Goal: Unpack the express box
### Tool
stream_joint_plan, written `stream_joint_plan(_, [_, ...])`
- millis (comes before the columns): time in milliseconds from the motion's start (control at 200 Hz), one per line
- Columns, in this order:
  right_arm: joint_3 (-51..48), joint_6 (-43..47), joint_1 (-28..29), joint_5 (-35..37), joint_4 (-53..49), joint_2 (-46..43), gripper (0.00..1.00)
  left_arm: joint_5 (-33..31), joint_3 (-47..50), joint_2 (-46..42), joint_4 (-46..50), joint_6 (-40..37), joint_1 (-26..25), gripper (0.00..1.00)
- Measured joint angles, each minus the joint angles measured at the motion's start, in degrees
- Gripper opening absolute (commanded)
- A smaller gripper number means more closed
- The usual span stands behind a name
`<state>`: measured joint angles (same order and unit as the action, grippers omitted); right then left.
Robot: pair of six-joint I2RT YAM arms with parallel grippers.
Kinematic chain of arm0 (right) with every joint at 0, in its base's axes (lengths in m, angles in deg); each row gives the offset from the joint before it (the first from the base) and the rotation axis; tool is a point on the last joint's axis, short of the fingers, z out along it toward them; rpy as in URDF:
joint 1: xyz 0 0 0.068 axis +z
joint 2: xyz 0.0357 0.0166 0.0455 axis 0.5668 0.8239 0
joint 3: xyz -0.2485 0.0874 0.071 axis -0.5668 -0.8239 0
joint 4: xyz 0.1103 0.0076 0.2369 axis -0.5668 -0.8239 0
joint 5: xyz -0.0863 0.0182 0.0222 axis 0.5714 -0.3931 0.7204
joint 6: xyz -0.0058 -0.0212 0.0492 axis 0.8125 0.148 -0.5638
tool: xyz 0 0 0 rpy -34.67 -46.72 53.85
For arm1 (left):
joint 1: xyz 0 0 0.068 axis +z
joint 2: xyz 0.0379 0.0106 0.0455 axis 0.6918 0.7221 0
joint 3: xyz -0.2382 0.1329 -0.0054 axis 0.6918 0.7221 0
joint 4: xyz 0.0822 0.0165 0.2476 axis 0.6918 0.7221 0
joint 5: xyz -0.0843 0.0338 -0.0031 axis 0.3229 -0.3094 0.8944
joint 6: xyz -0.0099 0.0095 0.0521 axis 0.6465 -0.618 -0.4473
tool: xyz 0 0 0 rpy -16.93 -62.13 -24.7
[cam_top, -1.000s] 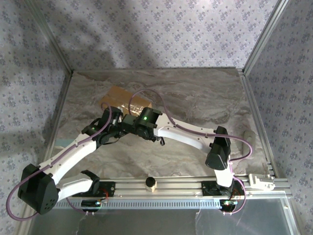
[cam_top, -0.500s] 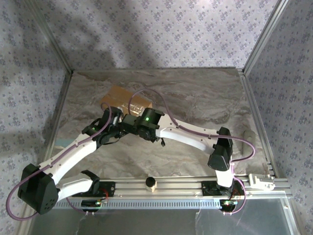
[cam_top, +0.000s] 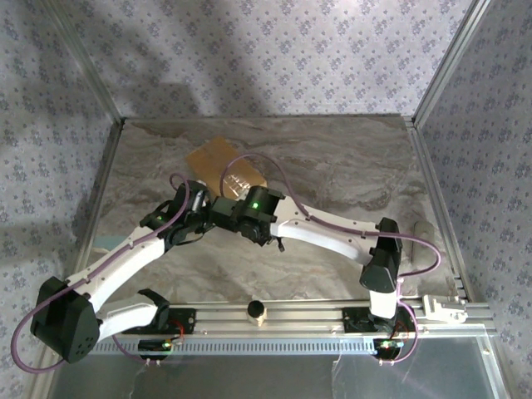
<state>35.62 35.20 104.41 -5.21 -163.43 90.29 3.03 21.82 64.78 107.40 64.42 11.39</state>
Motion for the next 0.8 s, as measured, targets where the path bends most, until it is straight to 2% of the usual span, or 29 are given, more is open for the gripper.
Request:
stream_joint_plan(365, [-8.8,-1.8,-2.2,-5.9,7.2,-6.1,0.0,-0.2,0.0,0.7,-1.5,0.0,0.0,0.33])
stream_joint_plan(800, [-11.6,-2.6,-2.6,-6.0,10.4,-7.2,0.0,0.1,-1.1,2.4,-1.9,0.0,0.0,0.33])
